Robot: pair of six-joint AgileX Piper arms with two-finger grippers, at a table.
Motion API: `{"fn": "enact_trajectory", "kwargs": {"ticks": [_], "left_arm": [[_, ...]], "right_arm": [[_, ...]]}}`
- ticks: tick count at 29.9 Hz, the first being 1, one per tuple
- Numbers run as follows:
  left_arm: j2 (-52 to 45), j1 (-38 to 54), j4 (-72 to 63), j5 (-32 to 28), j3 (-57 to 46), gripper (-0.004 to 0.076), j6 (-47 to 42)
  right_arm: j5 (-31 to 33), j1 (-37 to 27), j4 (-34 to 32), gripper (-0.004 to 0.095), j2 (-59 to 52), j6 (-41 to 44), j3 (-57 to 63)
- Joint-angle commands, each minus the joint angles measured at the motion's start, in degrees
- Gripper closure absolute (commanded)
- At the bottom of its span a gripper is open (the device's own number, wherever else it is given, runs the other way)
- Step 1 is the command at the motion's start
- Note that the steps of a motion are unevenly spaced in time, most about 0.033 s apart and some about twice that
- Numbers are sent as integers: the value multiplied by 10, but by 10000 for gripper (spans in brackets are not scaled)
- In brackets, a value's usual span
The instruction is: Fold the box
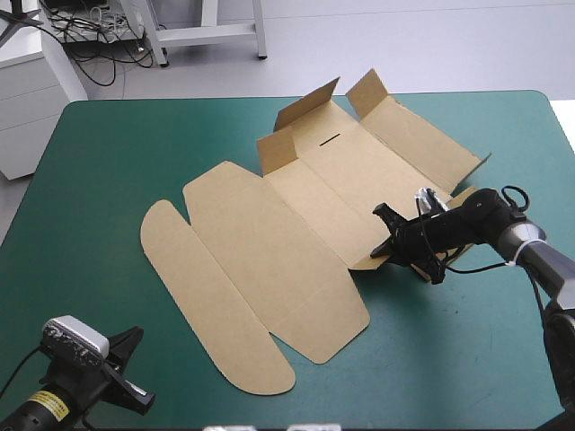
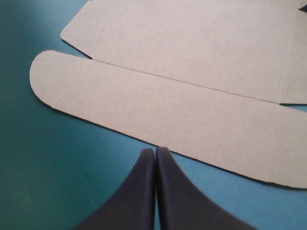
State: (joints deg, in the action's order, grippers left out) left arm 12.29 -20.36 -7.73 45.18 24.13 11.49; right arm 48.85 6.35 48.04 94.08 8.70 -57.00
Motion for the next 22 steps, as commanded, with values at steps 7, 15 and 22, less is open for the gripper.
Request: {"fn": "enact_trajectory", "kwargs": {"ticks": [7, 15, 22], "left_arm": [[7, -4, -9, -40, 15, 734, -4], [7, -4, -9, -41, 15, 734, -4], [7, -4, -11, -41, 15, 734, -4]], "right_arm": [[36, 5, -97, 917, -19, 21, -79], [159, 5, -334, 917, -1, 23, -212], [230, 5, -415, 917, 77, -62, -345]]}}
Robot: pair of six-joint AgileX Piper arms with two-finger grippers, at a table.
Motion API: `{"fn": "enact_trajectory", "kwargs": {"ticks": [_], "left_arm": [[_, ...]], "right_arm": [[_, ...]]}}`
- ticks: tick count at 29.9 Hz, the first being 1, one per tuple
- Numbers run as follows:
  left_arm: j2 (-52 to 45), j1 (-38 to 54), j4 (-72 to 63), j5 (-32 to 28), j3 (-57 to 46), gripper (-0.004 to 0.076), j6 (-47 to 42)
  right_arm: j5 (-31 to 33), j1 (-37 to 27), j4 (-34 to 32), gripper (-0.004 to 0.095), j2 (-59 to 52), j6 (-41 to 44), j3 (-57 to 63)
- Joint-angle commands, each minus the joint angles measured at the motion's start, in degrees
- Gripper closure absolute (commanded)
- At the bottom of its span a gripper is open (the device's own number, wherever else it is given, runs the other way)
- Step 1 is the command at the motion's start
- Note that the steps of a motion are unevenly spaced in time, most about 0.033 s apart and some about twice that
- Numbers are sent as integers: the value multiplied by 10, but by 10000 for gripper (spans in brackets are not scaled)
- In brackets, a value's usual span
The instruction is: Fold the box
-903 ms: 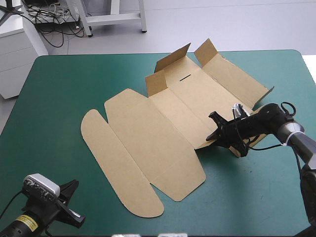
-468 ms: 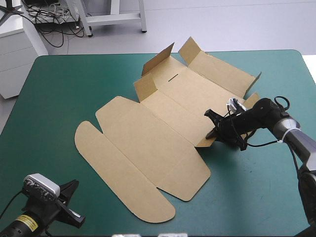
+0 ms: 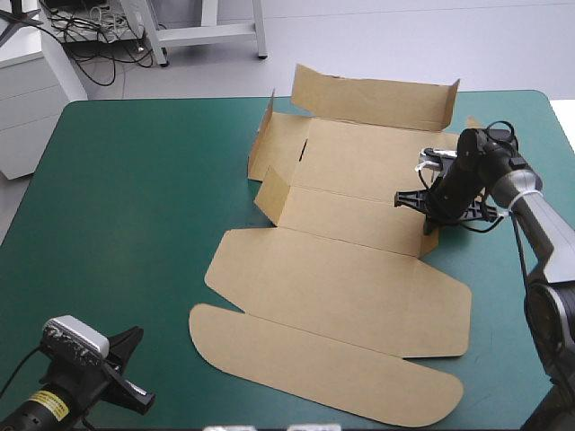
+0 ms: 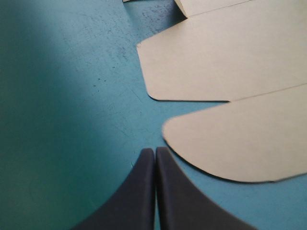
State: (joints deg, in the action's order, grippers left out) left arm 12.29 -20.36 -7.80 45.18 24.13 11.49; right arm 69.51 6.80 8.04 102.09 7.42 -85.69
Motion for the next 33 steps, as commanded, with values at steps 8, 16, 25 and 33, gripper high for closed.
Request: {"fn": "enact_trajectory", "kwargs": {"ticks": [8, 16, 25, 33], "left_arm": [[7, -4, -11, -41, 15, 734, -5], [7, -4, -13, -41, 15, 734, -5], [7, -4, -13, -41, 15, 734, -5], [7, -4, -13, -41, 15, 734, -5]], "right_arm": [[23, 18, -24, 917, 73, -182, -184], [-2, 102, -109, 918, 123, -328, -239], [-100, 193, -109, 917, 133, -527, -247], [-166, 268, -105, 923, 133, -606, -247]]}}
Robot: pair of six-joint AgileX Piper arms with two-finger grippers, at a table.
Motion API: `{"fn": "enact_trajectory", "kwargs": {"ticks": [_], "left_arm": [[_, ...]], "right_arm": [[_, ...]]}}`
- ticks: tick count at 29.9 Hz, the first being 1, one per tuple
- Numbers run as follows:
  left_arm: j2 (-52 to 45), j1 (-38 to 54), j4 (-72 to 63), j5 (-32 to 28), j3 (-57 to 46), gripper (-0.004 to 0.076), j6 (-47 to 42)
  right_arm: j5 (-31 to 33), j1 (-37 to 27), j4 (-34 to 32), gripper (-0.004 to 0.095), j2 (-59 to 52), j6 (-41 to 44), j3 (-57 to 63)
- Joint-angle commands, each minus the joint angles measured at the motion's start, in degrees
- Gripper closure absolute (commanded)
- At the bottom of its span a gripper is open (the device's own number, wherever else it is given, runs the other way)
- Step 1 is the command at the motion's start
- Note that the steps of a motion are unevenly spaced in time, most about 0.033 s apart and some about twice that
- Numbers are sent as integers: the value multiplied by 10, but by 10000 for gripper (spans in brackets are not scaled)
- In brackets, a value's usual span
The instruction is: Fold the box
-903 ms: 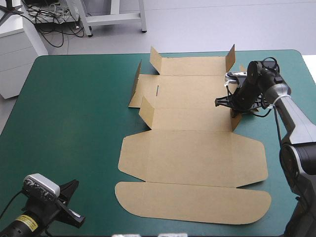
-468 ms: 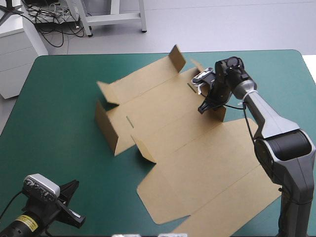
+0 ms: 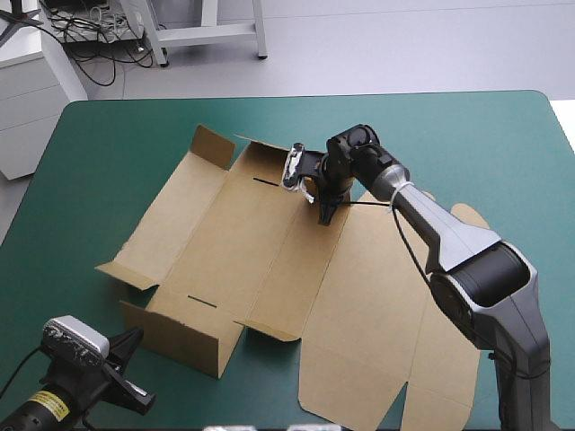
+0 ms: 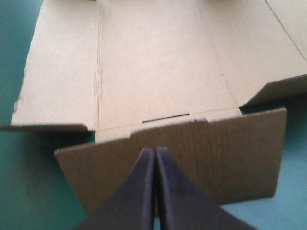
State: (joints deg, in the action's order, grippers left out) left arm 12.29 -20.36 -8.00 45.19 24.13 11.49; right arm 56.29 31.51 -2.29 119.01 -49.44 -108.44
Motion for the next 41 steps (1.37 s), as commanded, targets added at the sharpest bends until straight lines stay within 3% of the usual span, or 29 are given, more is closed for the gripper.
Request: {"fn": "enact_trajectory", "kwargs": {"ticks": [1, 9, 17, 20, 25, 27, 30, 35, 39, 41], "left_arm": [[7, -4, -11, -41, 15, 734, -5], [7, -4, -11, -41, 15, 734, -5], [7, -4, -11, -41, 15, 734, -5], [7, -4, -11, -41, 15, 734, -5], [7, -4, -11, -41, 15, 734, -5], [7, -4, -11, -41, 15, 734, -5], [7, -4, -11, -41, 15, 734, -5], [7, -4, -11, -41, 15, 734, -5], [7, -4, -11, -41, 15, 734, -5], [7, -4, -11, -41, 15, 734, -5]], "right_arm": [[-35, 27, 1, 923, -36, -48, -20], [-35, 71, 50, 923, -35, -124, -20], [-41, 74, 69, 912, -34, -106, -20], [-50, 74, 69, 799, -34, -87, -20], [-61, 74, 66, 507, -36, -66, -20], [-60, 72, 49, 472, -43, -53, -20], [-57, 59, 12, 494, -65, -47, -20], [-61, 14, -10, 534, -122, 85, -20], [-33, -44, -121, 570, -171, 228, -20], [-9, -79, -144, 607, -192, 280, -20]]}}
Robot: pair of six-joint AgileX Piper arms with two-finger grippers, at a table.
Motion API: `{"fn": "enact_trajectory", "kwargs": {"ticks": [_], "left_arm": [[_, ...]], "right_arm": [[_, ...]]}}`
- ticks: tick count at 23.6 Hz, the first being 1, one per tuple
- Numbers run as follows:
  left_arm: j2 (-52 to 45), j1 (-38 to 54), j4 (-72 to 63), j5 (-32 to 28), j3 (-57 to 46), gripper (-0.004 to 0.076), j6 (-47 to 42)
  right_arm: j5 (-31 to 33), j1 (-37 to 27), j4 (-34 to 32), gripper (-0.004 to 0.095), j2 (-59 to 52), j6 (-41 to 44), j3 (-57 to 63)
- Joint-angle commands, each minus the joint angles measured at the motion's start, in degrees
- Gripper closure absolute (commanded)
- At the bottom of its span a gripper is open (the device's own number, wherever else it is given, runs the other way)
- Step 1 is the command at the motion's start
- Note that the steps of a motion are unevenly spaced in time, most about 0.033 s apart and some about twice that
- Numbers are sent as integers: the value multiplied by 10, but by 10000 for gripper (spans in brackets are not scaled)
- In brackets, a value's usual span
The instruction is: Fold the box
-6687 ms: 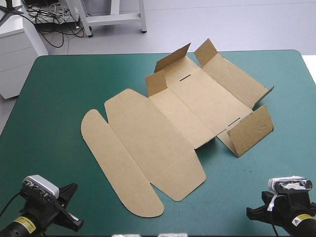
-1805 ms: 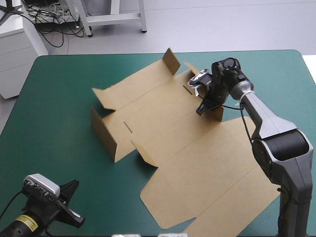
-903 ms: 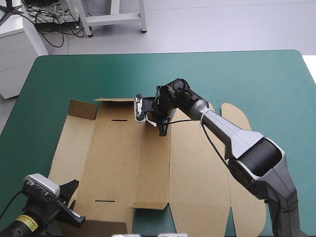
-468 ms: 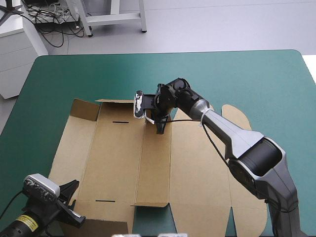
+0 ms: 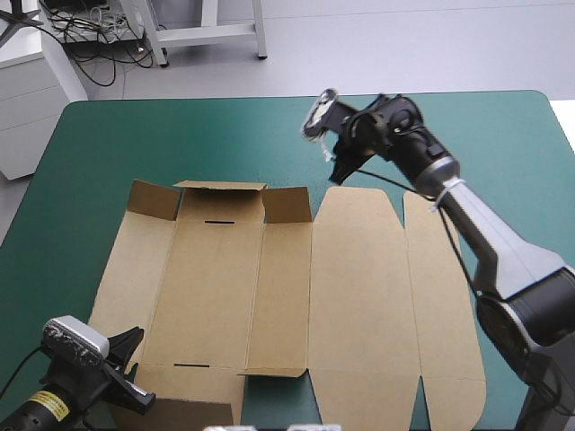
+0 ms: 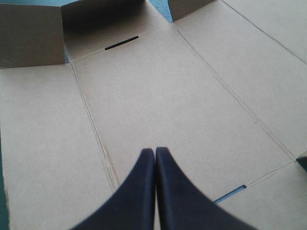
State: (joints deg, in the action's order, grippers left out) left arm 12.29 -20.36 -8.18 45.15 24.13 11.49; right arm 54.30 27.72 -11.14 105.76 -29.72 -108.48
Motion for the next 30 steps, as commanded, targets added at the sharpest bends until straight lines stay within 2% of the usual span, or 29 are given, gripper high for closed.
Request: {"fn": "enact_trajectory", "kwargs": {"ticks": [1, 5, 7, 8, 10, 11, 12, 14, 17, 21, 26, 28, 30], "left_arm": [[7, -4, -10, -41, 15, 734, -5], [7, -4, -10, -41, 15, 734, -5], [7, -4, -10, -41, 15, 734, -5], [7, -4, -10, -41, 15, 734, -8], [7, -4, -10, -39, 15, 734, -20], [7, -4, -10, -39, 15, 734, -23], [7, -4, -10, -39, 15, 734, -27], [7, -4, -10, -39, 15, 734, -27], [7, -4, -10, -39, 15, 734, -27], [7, -4, -10, -39, 15, 734, -29], [7, -4, -10, -36, 15, 734, -51], [8, -4, -10, -32, 16, 734, -67], [15, -4, -10, -19, 22, 734, -85]], "right_arm": [[29, -61, -55, 631, -68, 98, -19], [95, -147, -19, 732, -88, 140, -17], [130, -204, 44, 784, -96, 142, -9], [170, -261, 118, 819, -107, 122, 6], [176, -335, 195, 835, -137, 118, 58], [176, -359, 212, 835, -153, 114, 82], [176, -397, 227, 835, -185, 101, 134], [173, -434, 234, 835, -227, 85, 196], [130, -474, 259, 837, -304, 94, 291], [99, -484, 295, 838, -450, 94, 422], [63, -474, 258, 848, -606, 103, 536], [47, -450, 230, 870, -636, 103, 571], [29, -400, 217, 891, -652, 103, 609]]}}
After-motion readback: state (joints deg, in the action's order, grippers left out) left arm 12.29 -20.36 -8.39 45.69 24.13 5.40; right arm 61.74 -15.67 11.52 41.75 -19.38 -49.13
